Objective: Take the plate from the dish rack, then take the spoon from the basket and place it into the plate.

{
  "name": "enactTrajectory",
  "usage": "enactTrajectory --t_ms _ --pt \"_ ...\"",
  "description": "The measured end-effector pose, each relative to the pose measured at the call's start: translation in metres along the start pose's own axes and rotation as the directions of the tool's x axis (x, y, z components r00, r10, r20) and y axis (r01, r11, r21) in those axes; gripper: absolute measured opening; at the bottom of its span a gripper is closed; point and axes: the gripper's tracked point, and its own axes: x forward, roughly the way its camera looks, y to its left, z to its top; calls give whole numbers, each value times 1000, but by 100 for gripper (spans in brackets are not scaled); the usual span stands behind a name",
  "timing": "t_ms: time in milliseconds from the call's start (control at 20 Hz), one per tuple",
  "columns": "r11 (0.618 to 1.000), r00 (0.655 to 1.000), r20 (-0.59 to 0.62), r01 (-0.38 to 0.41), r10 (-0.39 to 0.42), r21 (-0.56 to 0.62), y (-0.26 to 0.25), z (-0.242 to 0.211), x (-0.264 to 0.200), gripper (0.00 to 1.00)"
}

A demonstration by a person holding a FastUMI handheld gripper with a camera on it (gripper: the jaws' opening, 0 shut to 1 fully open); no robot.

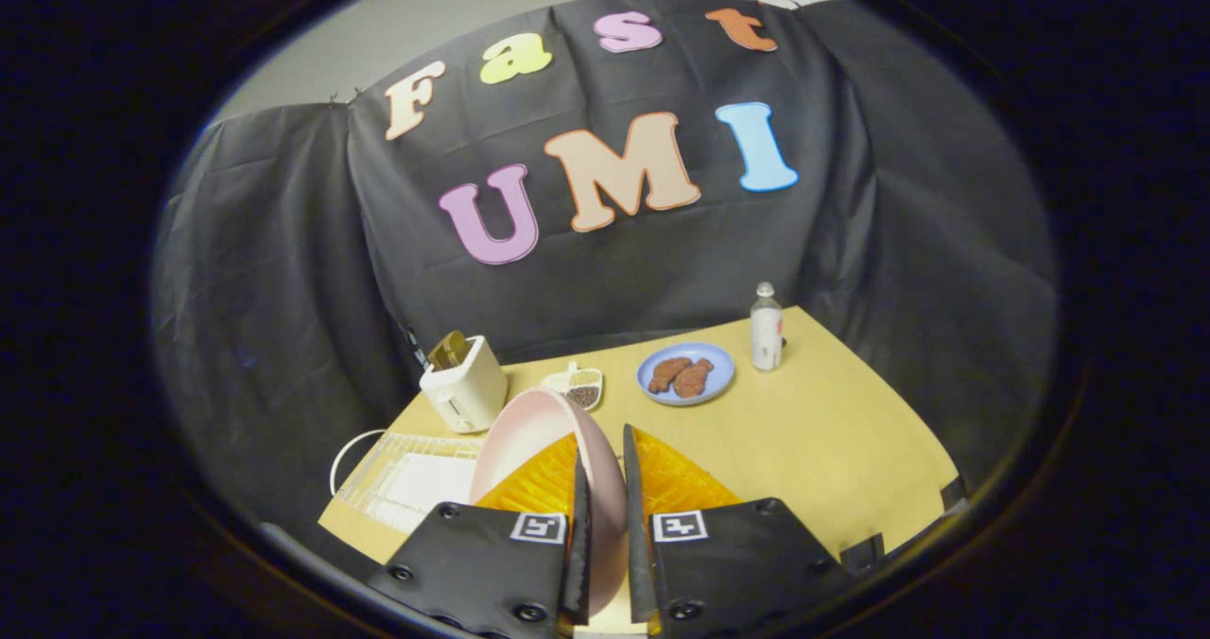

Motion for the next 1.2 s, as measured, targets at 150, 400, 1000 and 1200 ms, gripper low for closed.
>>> enactTrajectory --t_ms 150,400,1000,1200 --pt "996 995 -64 -75 78 41 -23 -50 -13 19" --pt "983 980 -151 -110 132 145 -66 -128 3 20" --pt "991 968 -236 -57 85 123 -91 -205 44 19" --pt "997 964 -260 -33 49 63 -94 -218 51 17"
